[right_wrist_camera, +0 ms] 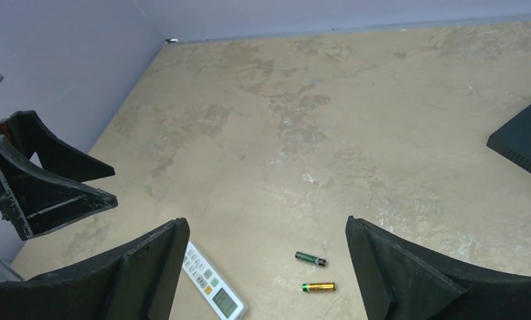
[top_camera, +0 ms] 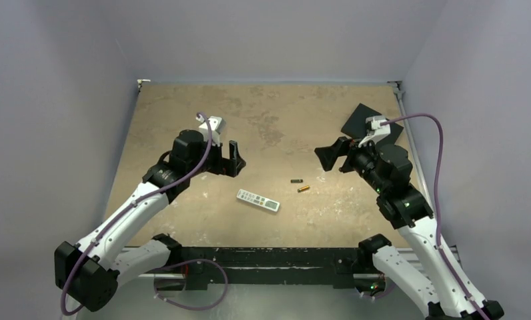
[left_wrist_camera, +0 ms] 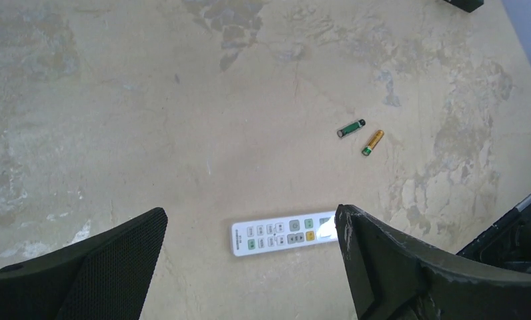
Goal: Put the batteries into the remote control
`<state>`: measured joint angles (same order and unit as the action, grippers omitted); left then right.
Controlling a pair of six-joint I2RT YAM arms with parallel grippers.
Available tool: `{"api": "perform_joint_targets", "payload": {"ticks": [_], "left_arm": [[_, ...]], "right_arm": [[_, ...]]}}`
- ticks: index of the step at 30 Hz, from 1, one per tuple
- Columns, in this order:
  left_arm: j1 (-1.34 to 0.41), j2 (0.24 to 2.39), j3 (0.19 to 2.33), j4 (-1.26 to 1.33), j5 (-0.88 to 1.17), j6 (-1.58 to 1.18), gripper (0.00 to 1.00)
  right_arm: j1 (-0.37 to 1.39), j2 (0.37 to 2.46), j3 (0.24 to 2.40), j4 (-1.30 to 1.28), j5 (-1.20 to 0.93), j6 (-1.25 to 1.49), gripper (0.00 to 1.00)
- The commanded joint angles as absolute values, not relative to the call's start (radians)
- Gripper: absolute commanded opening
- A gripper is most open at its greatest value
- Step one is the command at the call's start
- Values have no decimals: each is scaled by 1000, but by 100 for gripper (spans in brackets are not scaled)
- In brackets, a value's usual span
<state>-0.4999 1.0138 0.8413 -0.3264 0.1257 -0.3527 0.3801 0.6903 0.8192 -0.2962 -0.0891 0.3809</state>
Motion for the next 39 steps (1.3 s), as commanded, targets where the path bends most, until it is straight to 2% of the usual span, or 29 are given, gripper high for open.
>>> {"api": "perform_joint_targets", "payload": {"ticks": [1,8,14,18,27,39], "left_arm": [[-499,982,902,-380,74,-344,99],[-499,914,899,-413,-68,-333,99],[-482,854,872,-388,-203,-350,99],[-458,837,878,-418,-233,-362,99],[-437,843,891,-440,-248,-359,98],[-409,841,891,-438,-233,-360,98]], "right_arm": [[382,670,865,-298,-115,356,99],[382,700,844,-278,-213,348,99],[390,770,856,-305,-163,279,99],[415,827,862,-299,-221,257,94],[670,1021,927,-358,-47,167,91],[848,1223,1005,-401,25,93,85]]}}
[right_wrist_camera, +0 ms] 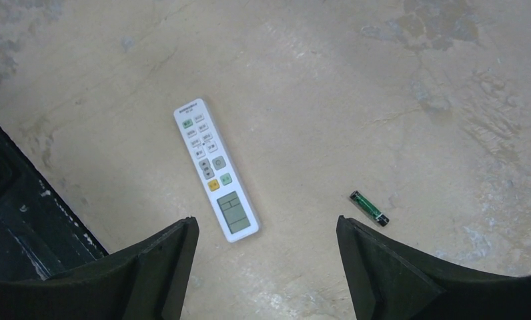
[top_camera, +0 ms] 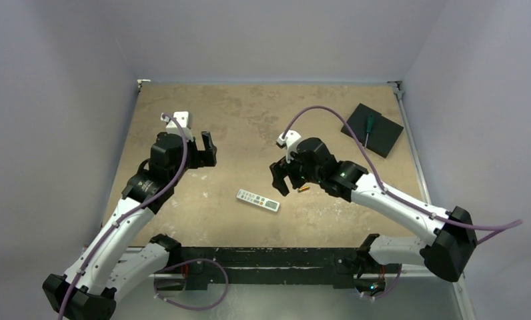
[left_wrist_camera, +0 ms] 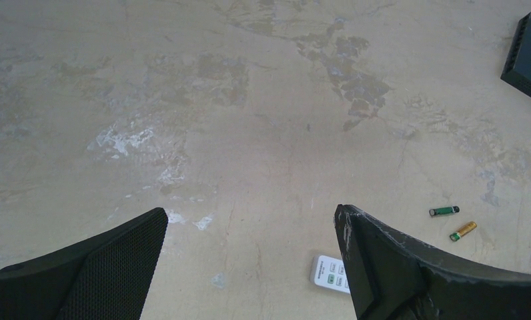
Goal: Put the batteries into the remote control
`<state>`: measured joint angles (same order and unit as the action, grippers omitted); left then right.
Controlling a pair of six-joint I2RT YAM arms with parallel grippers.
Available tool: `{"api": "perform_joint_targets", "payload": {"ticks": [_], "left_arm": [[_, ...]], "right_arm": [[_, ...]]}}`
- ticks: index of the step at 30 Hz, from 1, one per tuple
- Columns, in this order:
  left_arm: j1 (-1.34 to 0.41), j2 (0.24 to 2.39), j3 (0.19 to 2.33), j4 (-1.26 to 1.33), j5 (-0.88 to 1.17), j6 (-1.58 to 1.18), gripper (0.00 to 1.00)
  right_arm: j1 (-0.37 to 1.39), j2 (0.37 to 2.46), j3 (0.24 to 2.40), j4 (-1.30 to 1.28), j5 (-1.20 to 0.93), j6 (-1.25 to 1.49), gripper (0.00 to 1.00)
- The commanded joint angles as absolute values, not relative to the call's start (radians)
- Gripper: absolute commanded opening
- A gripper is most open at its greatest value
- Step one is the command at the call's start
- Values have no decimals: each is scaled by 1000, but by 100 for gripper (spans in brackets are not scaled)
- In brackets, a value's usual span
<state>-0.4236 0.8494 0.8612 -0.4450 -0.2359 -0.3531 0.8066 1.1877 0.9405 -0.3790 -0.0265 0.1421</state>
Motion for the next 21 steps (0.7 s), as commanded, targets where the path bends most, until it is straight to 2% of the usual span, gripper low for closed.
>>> {"api": "perform_joint_targets", "payload": {"ticks": [1,5,10,21], "left_arm": [[-408,841,891,-438,-233,-359,97],[-407,838,891,-438,-232,-359,98],[-402,832,891,-440,-234,-360,98],[-401,821,891,-442,-247,-362,97]], "right_arm": [[859,1237,1009,-408,30,86,85],[910,1294,1029,-440,48,63,85],[952,1368,1050,-453,33,40,91],[976,1489,1098,-466,48,21,88]]}}
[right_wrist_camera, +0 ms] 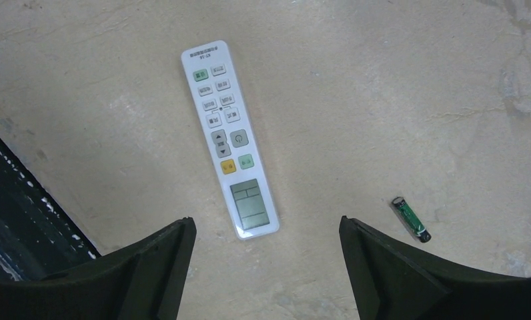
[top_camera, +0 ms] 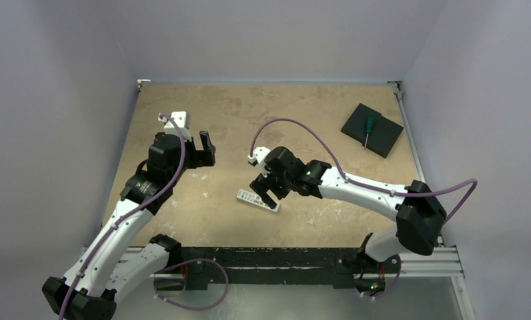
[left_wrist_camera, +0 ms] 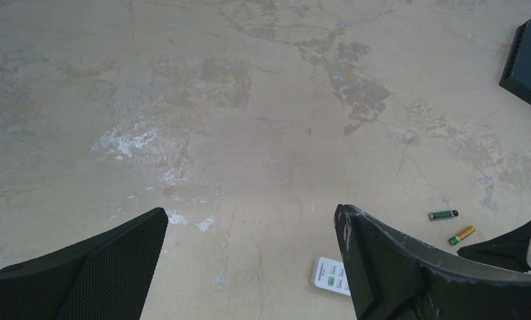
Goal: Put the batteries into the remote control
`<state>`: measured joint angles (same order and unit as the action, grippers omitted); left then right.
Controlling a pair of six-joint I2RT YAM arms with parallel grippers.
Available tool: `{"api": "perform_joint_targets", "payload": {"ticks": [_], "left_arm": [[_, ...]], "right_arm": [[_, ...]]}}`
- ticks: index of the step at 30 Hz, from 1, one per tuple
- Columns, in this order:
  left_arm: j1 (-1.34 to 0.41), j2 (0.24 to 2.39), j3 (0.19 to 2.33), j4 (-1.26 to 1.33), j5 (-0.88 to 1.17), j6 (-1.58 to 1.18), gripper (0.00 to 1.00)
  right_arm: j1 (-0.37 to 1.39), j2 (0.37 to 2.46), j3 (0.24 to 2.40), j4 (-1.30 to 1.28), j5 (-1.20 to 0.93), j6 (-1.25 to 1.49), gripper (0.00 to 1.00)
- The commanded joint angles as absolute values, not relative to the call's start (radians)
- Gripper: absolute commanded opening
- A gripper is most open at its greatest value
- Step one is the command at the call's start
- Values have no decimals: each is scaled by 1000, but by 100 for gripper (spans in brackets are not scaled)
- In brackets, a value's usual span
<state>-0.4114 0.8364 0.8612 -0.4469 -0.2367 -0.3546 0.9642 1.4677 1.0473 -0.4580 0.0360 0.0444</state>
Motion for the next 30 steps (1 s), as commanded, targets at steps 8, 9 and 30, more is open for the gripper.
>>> {"api": "perform_joint_targets", "payload": {"ticks": [8,9,30], "left_arm": [[-397,812,890,-444,-254,-362,97],[-396,811,890,-445,-255,-363,97],[-393,813,888,-444,-253,-362,97]], "right_arm": [[995,1575,1132,-494,47,21,80],[995,1585,1135,-497,51,22,80],[1015,1743,1181,-505,80,33,65]]}}
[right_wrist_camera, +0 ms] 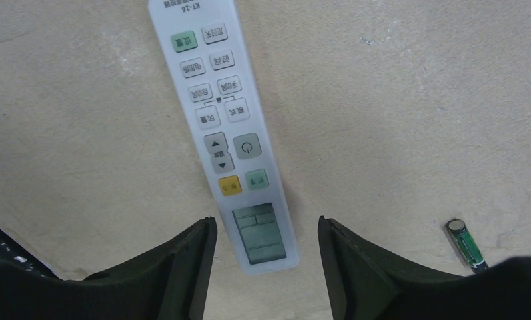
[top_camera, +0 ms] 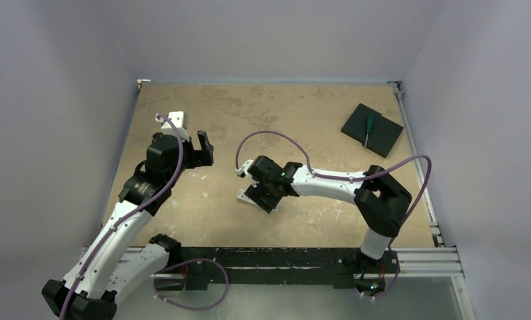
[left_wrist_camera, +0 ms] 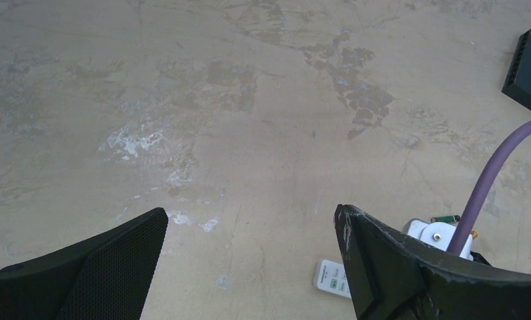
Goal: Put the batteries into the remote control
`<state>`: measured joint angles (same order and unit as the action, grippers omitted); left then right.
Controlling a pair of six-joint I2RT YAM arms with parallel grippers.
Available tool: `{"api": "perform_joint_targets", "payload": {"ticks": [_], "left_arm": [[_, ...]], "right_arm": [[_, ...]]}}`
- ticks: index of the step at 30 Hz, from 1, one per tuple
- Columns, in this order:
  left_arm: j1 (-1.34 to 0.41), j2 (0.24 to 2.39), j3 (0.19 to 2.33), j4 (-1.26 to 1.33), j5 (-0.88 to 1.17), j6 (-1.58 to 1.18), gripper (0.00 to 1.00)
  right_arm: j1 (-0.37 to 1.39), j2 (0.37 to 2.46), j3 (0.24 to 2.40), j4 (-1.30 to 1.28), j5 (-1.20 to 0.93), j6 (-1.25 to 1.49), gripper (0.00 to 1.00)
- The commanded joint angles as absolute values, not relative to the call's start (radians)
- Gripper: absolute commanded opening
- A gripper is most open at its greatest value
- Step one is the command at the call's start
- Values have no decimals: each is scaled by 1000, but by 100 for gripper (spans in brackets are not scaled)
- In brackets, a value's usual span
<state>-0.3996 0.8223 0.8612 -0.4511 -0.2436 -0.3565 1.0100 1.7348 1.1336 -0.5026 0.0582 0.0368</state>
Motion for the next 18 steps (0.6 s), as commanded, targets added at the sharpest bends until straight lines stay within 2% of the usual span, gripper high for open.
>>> {"api": "perform_joint_targets", "payload": {"ticks": [1,18], "left_arm": [[-393,813,888,-445,-253,-362,97],[-391,810,888,-443,-247,-363,97]], "right_arm": [[1015,1748,1182,-505,81,35,64],[1019,1785,1175,-508,71,49,51]]}}
